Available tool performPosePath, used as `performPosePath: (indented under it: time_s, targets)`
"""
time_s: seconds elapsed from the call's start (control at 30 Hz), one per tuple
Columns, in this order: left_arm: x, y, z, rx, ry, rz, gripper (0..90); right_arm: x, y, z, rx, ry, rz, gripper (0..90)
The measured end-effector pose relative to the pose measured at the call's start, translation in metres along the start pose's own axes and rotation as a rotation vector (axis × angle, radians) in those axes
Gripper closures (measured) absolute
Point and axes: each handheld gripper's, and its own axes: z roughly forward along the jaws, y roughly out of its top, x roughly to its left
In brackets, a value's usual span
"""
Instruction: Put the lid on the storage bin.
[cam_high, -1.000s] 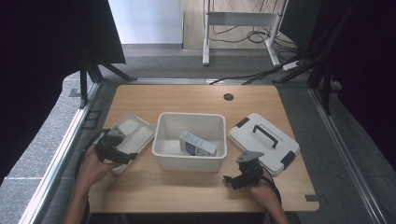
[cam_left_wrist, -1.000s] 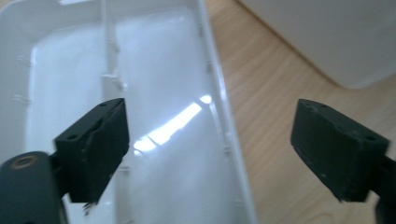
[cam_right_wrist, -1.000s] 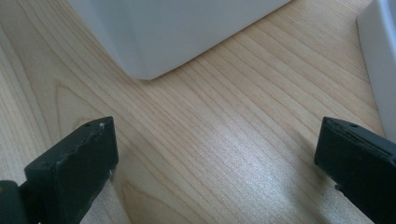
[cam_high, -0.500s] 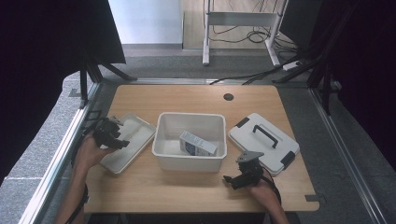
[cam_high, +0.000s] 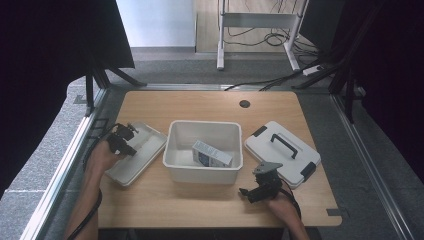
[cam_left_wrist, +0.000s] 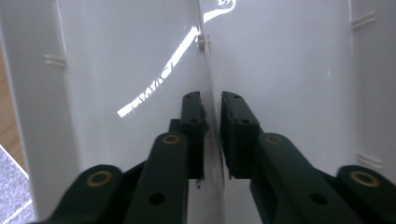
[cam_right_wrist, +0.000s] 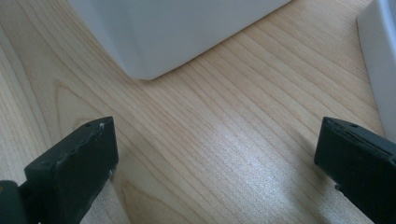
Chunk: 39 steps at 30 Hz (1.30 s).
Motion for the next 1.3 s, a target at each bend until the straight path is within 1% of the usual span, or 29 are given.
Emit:
performPosePath:
  time_s: [0.07, 0.2, 0.27, 0.33, 0.43, 0.47, 0.53, 0.63, 0.77, 0.97, 1.1, 1.13, 1.3]
  targets:
    - [0.0, 0.001, 0.001, 0.006, -0.007, 0.001, 85.5, 0.0, 0.0, 0.0, 0.0, 0.0, 0.0, 0.0]
    - [-0.001, 0.003, 0.0, 0.024, 0.01, 0.011, 88.0, 0.0, 0.0, 0.0, 0.0, 0.0, 0.0, 0.0]
    - [0.0, 0.003, -0.001, 0.02, 0.006, 0.036, 88.9, 0.0, 0.0, 0.0, 0.0, 0.0, 0.0, 0.0]
    - [0.001, 0.003, -0.004, 0.027, 0.005, 0.042, 89.0, 0.0, 0.0, 0.0, 0.0, 0.0, 0.0, 0.0]
    - [0.001, 0.003, -0.011, 0.03, -0.002, 0.09, 89.0, 0.0, 0.0, 0.0, 0.0, 0.0, 0.0, 0.0]
    - [0.001, 0.002, -0.014, 0.024, -0.004, 0.098, 89.0, 0.0, 0.0, 0.0, 0.0, 0.0, 0.0, 0.0]
    - [0.002, 0.0, -0.022, 0.011, -0.006, 0.12, 89.0, 0.0, 0.0, 0.0, 0.001, 0.0, -0.001, 0.0]
    - [0.004, -0.002, -0.035, -0.005, -0.019, 0.164, 89.0, 0.0, 0.0, 0.0, 0.001, 0.0, -0.001, 0.0]
    - [0.006, -0.006, -0.054, -0.014, -0.01, 0.222, 89.0, 0.0, 0.0, 0.0, 0.001, 0.0, 0.0, 0.0]
    - [0.007, -0.01, -0.083, -0.051, -0.032, 0.287, 89.0, 0.0, 0.0, 0.0, 0.001, 0.0, 0.0, 0.0]
    - [0.006, -0.011, -0.101, -0.071, -0.045, 0.34, 89.0, 0.0, 0.0, 0.0, 0.002, 0.0, 0.0, 0.0]
    - [0.006, -0.01, -0.106, -0.072, -0.05, 0.359, 89.0, 0.0, 0.0, 0.0, 0.001, 0.0, 0.0, 0.0]
    - [-0.001, -0.007, -0.127, -0.081, -0.072, 0.431, 89.0, 0.0, 0.0, 0.0, 0.001, 0.0, 0.0, 0.0]
